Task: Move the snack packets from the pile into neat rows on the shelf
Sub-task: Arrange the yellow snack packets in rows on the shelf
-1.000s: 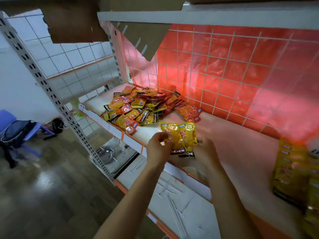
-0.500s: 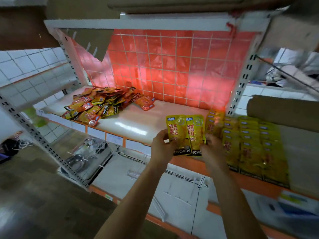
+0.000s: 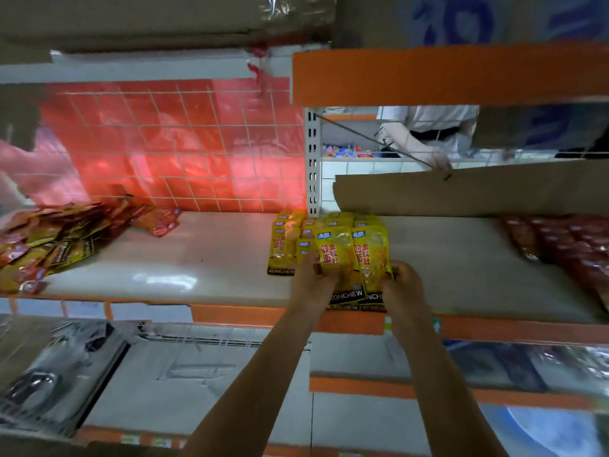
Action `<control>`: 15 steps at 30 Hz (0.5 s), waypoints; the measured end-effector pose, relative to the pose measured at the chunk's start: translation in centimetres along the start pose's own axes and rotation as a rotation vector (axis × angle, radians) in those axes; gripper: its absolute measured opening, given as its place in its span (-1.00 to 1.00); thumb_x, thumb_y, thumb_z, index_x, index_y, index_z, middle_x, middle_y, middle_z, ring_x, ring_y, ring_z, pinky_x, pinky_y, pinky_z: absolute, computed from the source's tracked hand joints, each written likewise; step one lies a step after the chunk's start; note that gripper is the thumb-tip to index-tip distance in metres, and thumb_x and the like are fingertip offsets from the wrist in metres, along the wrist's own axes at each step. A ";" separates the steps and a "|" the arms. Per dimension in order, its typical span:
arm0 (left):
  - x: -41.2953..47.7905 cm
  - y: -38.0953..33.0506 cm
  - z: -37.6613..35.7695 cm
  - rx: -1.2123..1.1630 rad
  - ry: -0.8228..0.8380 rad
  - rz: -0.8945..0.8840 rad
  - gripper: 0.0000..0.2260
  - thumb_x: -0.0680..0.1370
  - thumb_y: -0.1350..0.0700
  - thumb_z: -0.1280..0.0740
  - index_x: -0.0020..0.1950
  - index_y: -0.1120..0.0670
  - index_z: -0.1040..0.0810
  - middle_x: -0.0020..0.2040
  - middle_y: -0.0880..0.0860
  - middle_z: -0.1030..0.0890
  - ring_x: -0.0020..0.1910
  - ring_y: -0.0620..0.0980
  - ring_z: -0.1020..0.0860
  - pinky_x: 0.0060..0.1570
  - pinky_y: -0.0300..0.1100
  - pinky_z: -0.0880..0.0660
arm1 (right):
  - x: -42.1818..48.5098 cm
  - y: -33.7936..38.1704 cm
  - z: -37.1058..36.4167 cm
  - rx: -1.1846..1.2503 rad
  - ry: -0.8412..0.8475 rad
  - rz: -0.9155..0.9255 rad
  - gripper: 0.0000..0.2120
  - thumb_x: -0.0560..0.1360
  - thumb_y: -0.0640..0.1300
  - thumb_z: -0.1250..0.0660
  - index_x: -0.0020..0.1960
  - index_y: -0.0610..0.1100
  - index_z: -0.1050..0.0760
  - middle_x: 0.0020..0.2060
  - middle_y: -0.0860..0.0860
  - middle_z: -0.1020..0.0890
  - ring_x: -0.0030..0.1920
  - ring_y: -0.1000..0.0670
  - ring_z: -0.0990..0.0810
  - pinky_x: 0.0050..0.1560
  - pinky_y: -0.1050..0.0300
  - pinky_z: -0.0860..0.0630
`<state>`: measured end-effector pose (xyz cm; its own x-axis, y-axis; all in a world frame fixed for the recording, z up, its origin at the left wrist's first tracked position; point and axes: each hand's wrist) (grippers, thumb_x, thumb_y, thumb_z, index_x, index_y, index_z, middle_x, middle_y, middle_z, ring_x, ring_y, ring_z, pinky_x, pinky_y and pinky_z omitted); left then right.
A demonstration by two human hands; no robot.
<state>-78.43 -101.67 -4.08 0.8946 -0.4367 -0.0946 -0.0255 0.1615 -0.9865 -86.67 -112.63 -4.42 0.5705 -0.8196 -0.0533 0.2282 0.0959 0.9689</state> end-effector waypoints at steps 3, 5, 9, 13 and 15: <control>0.0 -0.8 -3.6 0.030 0.014 -0.011 -0.87 0.47 0.20 -0.37 -0.01 0.04 -0.58 -0.11 0.03 -0.67 -0.09 0.04 -0.63 -0.11 -0.11 -0.54 | 1.6 -0.5 3.0 -0.015 -0.042 -0.017 -0.83 0.45 -0.26 -0.28 0.02 -0.14 -0.54 -0.20 -0.06 -0.62 -0.19 -0.06 -0.55 -0.17 0.04 -0.44; 0.0 -1.0 -5.5 0.042 0.016 0.002 -0.84 0.49 0.17 -0.35 0.06 0.06 -0.57 -0.11 0.02 -0.66 -0.08 0.05 -0.62 -0.18 -0.14 -0.51 | 2.6 -0.7 4.5 -0.002 -0.050 -0.012 -0.84 0.46 -0.27 -0.27 0.00 -0.12 -0.54 -0.26 -0.02 -0.60 -0.24 -0.03 -0.53 -0.20 0.06 -0.42; 0.3 -1.4 -7.1 0.046 -0.017 0.026 -0.71 0.52 0.14 -0.37 0.23 0.10 -0.50 -0.05 -0.03 -0.61 -0.12 -0.09 -0.54 -0.27 -0.22 -0.41 | 4.0 -0.8 5.7 0.013 0.005 -0.017 -0.84 0.46 -0.26 -0.26 -0.01 -0.09 -0.53 -0.33 -0.02 -0.57 -0.36 0.03 -0.45 -0.32 0.14 -0.36; 0.7 -1.0 -6.5 0.047 -0.073 0.025 -0.64 0.55 0.16 -0.34 0.34 0.03 -0.42 -0.07 -0.20 -0.46 -0.14 -0.24 -0.41 -0.22 -0.29 -0.34 | 4.3 -1.0 5.3 0.006 0.049 0.005 -0.86 0.48 -0.22 -0.27 0.01 -0.12 -0.53 -0.30 -0.01 -0.59 -0.31 0.01 -0.50 -0.26 0.11 -0.42; 1.0 -0.7 -5.6 0.062 -0.098 0.034 -0.58 0.54 0.15 -0.35 0.39 0.05 -0.39 0.00 -0.16 -0.47 -0.14 -0.24 -0.42 -0.24 -0.36 -0.35 | 4.1 -1.2 4.6 -0.014 0.063 0.018 -0.89 0.48 -0.20 -0.28 -0.01 -0.14 -0.54 -0.27 -0.02 -0.60 -0.25 -0.02 -0.54 -0.19 0.06 -0.46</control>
<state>-80.00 -107.13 -4.25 0.9332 -0.3417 -0.1109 -0.0312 0.2303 -0.9726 -88.28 -118.72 -4.68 0.6228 -0.7807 -0.0517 0.2285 0.1183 0.9663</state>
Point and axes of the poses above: each hand's wrist, its own x-axis towards the middle knuckle, its own z-axis out of the back of the hand, y = z × x
